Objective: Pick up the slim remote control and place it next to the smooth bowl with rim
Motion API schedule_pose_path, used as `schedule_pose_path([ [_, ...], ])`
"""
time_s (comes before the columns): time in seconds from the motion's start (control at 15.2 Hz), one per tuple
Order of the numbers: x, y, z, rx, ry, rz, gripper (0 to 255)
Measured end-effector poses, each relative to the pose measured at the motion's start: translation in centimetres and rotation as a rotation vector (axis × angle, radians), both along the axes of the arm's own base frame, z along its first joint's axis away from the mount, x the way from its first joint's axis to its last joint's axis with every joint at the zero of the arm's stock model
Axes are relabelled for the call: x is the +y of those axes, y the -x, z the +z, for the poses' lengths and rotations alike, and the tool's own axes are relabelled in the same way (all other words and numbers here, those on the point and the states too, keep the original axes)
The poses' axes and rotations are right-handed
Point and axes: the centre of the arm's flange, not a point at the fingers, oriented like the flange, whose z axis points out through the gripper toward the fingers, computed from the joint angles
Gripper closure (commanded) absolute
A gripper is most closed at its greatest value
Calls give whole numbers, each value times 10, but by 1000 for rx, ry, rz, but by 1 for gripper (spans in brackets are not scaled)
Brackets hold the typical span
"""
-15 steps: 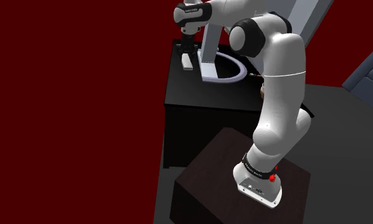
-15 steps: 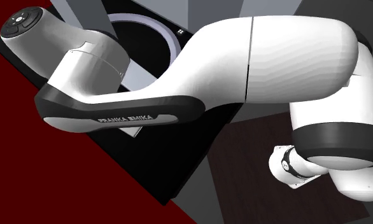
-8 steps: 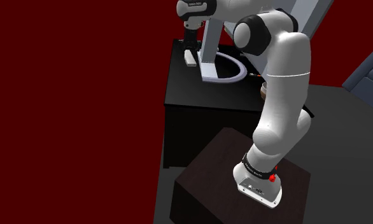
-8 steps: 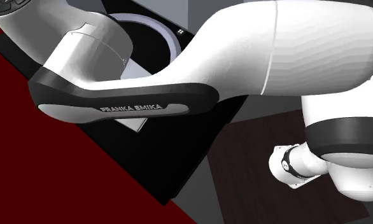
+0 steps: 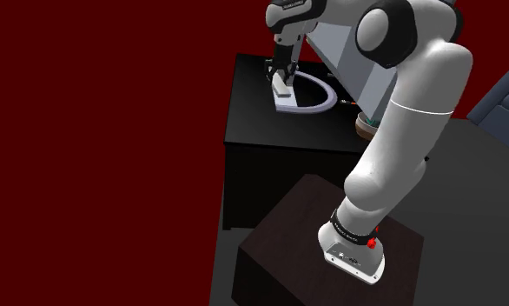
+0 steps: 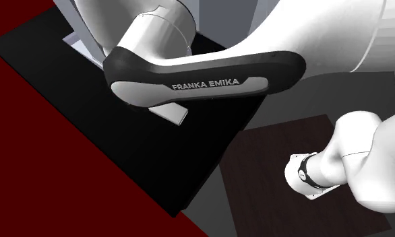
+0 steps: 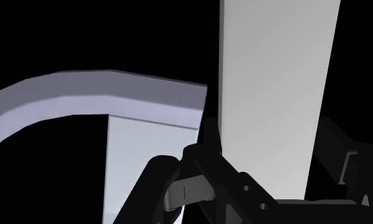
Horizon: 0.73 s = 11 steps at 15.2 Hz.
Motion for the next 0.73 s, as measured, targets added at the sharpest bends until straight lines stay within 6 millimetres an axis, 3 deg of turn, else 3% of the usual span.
schedule_pose_path([
  [0.73, -36, 144, -2, 0, -1, 0, 255],
])
